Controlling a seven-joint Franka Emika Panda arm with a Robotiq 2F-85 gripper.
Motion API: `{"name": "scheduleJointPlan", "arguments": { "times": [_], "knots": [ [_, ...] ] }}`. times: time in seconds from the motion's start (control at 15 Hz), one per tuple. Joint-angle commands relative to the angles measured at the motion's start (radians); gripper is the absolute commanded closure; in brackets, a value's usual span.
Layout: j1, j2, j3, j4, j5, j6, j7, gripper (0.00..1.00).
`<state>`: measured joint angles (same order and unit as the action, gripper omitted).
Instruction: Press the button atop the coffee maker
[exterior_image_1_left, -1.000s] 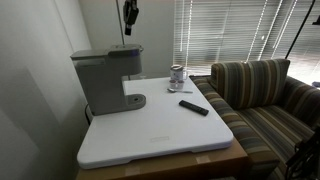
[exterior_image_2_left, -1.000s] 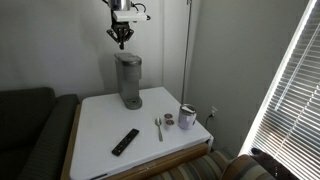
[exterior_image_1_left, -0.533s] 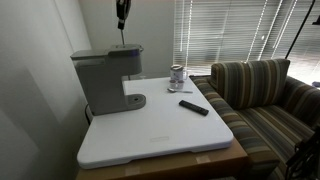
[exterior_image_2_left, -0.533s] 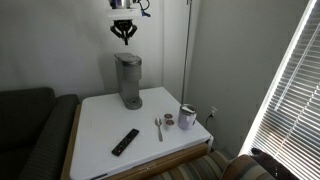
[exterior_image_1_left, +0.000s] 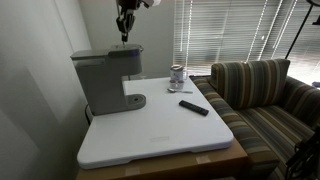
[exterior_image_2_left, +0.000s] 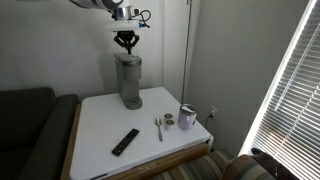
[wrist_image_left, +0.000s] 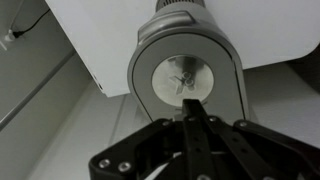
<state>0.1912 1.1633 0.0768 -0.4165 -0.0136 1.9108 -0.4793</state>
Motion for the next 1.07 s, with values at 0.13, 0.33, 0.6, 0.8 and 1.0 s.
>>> {"name": "scheduleJointPlan", "arguments": {
  "times": [0.13,0.33,0.6,0.8,1.0],
  "knots": [
    [0.005,0.021,-0.014,-0.023,-0.012,0.039,0.034,1.0],
    [0.006,0.009,-0.027,-0.02,-0.025,0.025,0.054,1.0],
    [0.016,-0.014,-0.062,-0.024,-0.074,-0.028,0.09,1.0],
    [0.015,-0.017,-0.057,-0.023,-0.078,-0.037,0.08,1.0],
    [0.009,-0.024,-0.037,-0.028,-0.057,-0.047,0.065,1.0]
  ]
}}
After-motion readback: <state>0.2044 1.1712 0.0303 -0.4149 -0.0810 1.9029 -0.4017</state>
